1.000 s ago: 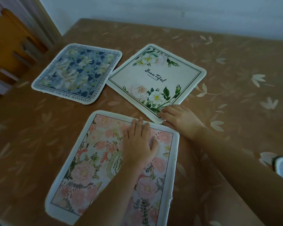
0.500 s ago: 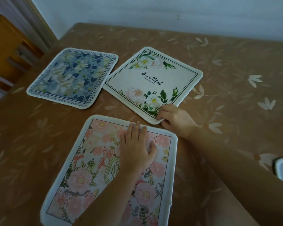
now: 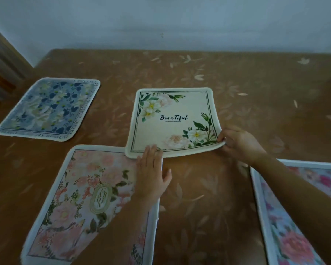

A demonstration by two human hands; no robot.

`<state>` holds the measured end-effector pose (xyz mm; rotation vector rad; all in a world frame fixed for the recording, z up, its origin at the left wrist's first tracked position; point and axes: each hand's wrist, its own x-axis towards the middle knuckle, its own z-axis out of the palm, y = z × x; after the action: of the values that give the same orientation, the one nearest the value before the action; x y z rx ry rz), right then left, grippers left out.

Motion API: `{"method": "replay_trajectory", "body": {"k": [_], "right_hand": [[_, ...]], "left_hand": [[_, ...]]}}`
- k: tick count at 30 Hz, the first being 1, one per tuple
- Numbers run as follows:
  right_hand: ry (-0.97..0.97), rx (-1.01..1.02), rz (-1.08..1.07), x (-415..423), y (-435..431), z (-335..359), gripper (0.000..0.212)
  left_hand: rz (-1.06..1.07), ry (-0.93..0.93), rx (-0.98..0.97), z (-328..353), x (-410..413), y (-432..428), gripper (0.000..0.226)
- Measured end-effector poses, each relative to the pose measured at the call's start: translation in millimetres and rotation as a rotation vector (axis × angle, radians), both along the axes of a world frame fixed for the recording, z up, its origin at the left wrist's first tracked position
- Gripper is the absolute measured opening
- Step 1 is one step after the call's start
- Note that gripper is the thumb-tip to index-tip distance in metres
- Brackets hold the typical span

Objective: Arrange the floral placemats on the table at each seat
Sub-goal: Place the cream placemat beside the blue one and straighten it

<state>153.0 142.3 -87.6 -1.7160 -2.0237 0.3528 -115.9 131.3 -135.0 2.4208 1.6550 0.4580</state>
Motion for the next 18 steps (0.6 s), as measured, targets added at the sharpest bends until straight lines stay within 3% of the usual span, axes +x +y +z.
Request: {"method": "replay_trajectory", "body": {"k": [4, 7, 12, 18], "right_hand": [[-0.060, 0.007, -0.134, 51.0, -44.7, 10.0, 0.020], [-0.088, -0.025, -0.242, 91.4, -80.7, 13.2, 0.022], [-0.046, -0.098, -0.420, 140.9, -139.9, 5.9, 0.024], [0.056, -0.272, -0.571, 151.6, -189.4, -14.4, 0.030]], "left_hand": [[-0.135, 0.052, -0.079, -3.1, 50.5, -11.2, 0.040], [-0.218, 0.116, -0.133, -11.7, 74.4, -15.1, 0.045], [-0.389, 0.059, -0.214, -15.7, 117.7, -36.3, 0.057], [-0.369, 0.052, -0.350, -5.6, 143.5, -61.8, 0.062]]}}
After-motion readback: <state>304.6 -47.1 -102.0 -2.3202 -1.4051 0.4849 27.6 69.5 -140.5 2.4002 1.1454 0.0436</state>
